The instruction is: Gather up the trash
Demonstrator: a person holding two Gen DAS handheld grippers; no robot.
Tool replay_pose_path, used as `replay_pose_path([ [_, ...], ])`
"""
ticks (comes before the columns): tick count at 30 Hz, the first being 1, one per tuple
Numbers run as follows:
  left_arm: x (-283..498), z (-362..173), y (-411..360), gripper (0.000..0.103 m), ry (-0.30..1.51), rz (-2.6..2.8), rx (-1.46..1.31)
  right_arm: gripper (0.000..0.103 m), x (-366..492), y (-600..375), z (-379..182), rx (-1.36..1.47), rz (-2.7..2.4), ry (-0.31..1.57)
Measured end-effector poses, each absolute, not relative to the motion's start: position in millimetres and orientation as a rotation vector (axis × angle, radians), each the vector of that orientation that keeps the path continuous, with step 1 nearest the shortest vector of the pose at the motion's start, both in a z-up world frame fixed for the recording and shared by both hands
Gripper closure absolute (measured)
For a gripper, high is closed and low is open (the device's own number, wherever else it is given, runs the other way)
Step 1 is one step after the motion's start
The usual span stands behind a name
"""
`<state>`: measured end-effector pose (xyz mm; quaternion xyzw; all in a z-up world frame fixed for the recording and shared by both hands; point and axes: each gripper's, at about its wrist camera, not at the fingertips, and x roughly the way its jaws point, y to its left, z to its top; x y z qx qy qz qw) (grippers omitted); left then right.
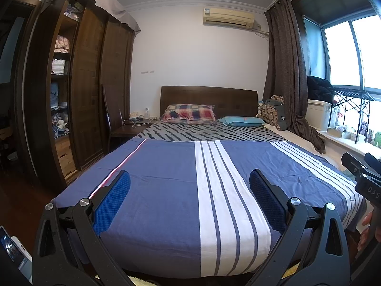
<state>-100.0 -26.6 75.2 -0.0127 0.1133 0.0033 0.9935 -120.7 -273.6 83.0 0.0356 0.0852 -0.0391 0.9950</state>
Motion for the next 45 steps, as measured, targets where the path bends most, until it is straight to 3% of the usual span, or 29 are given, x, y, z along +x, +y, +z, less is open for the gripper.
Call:
replay_pose_path([
  [45,-102.4,75.8,-26.6,0.008,0.225,0.019,-0.036,0.003,-120.8,-272.4,84.5,0.074,-0.072,0.172],
])
